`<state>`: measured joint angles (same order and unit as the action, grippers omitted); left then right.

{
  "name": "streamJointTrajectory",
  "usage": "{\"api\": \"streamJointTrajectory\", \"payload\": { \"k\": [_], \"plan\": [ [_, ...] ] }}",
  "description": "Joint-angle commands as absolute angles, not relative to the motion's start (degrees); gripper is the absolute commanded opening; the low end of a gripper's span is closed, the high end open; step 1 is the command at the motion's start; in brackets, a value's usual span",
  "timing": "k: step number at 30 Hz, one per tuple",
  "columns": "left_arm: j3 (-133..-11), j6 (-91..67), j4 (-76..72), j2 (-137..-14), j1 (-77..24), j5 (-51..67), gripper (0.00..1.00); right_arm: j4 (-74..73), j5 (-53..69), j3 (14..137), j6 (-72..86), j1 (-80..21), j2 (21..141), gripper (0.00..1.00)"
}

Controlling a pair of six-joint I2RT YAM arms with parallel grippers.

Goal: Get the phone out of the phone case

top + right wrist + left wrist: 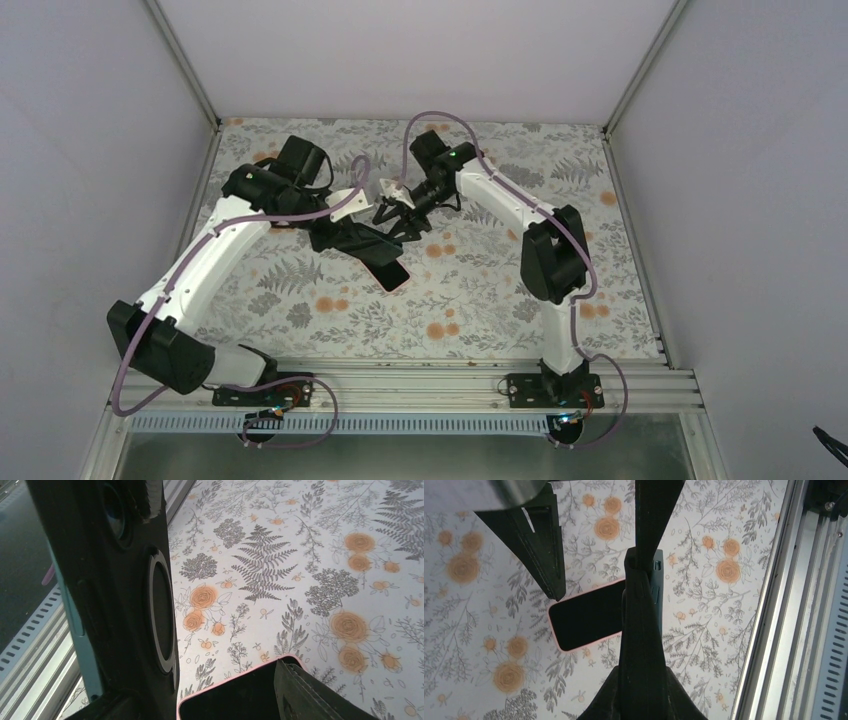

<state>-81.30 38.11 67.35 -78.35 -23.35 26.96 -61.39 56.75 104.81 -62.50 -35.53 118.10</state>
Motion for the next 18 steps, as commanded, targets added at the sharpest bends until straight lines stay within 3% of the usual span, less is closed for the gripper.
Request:
{"api": "streamJointTrajectory", "payload": {
  "k": [1,10,16,18],
  "plan": [
    [-84.4,33.8,31.7,-76.8,-21.7,16.7,0.02,-71.9,67.9,103.1,-62.6,-47.2,117.9,0.63],
    [-80.8,31.8,25.0,-74.0,-21.0,6.8,0.02,-73.6,72.2,104.8,-60.8,-52.0,118.0,0.60],
    [-79.8,32.2,24.8,-73.3,-20.7,7.9,0.02,-73.7,73.0,106.8,-59.0,-53.0,117.4,0.43],
    [-79.5,32.8,25.3,-72.8,-20.6,9.3,0.02,-73.6,73.1,106.5,-59.1,-52.9,116.6,0.32]
  ]
}}
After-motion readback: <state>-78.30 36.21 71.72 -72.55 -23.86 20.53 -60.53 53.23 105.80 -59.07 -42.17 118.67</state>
